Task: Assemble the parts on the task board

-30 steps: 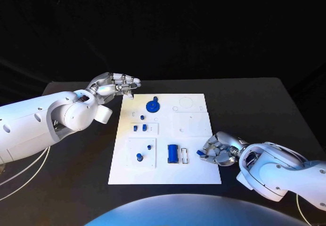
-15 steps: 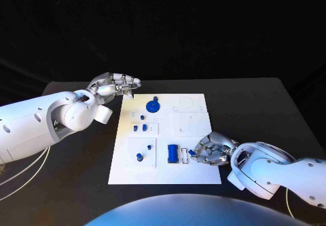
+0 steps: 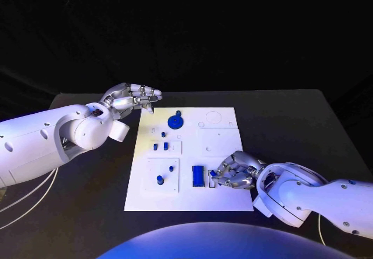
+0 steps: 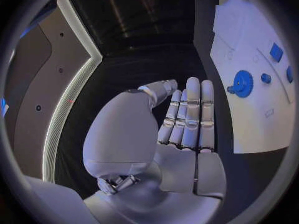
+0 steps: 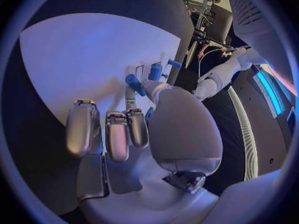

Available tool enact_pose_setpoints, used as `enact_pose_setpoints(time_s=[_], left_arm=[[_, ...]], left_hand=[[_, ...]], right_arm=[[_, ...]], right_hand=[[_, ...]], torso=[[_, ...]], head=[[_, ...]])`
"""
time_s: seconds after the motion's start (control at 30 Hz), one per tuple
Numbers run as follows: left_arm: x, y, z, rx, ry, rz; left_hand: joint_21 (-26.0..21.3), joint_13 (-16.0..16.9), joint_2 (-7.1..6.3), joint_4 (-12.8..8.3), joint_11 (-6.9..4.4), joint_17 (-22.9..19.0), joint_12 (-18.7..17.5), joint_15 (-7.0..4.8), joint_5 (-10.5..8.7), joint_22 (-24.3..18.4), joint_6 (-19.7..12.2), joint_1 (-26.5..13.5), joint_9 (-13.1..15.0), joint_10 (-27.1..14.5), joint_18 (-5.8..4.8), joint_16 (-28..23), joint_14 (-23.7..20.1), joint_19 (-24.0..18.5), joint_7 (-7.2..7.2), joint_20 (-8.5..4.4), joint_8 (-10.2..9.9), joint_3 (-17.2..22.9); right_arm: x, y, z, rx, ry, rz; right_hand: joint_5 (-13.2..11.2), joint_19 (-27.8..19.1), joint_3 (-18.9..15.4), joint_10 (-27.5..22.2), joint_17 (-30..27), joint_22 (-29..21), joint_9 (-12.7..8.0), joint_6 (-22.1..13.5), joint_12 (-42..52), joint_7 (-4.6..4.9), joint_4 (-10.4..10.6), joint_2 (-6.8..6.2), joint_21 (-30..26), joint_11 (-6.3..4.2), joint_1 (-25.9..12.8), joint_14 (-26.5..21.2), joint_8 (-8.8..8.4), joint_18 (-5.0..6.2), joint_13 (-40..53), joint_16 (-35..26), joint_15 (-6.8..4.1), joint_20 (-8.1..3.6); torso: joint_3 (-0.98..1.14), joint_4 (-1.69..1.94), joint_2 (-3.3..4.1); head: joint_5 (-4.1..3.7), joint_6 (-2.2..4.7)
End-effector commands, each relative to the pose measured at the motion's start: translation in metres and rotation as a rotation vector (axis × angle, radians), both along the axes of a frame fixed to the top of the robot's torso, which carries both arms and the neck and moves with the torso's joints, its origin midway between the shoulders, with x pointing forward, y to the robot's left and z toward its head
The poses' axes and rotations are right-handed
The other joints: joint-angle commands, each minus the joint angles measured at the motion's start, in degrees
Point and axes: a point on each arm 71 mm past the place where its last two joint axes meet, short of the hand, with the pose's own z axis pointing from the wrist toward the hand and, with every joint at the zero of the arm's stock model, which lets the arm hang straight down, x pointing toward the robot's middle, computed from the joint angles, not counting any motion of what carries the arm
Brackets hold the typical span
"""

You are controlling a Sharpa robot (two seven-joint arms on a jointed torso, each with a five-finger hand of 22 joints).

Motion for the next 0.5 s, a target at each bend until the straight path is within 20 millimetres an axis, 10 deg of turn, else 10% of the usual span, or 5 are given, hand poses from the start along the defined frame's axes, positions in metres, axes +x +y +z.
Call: enact_pose_setpoints(time_s=[0.03,0.5], left_arm=[[-0.0008,-0.0027,0.001,-0.008,-0.002,-0.018],[-0.0009,-0.0028,0.001,-0.008,-0.001,-0.019]], left_hand=[[0.0,-0.1,0.33,-0.3,0.14,-0.1,0.3,0.04,0.26,0.0,-0.4,-0.1,-0.1,-0.4,0.83,0.4,-0.4,-0.1,0.25,0.1,0.2,0.0],[0.0,-0.1,0.34,-0.3,0.15,-0.1,0.3,0.06,0.27,0.1,-0.4,-0.2,-0.1,-0.4,0.82,0.4,-0.4,-0.1,0.27,0.11,0.2,0.0]], right_arm=[[0.0002,0.0015,-0.0012,-0.004,0.01,-0.006],[0.0005,0.006,-0.0041,-0.021,0.031,0.021]], right_hand=[[0.0,1.1,1.5,3.2,11.4,10.8,3.3,0.9,0.3,-0.46,-1.0,-0.07,0.3,0.44,-1.4,5.4,1.13,-0.77,9.9,0.3,0.15,0.16],[-0.4,1.2,-1.1,3.5,11.5,10.8,3.2,1.8,0.9,-0.44,0.0,-1.0,0.4,0.46,-6.0,5.4,1.09,-0.79,10.3,0.3,0.15,0.14]], torso=[[0.0,-0.01,0.02],[0.02,-0.02,0.01]], head=[[0.04,0.01],[0.19,0.01]])
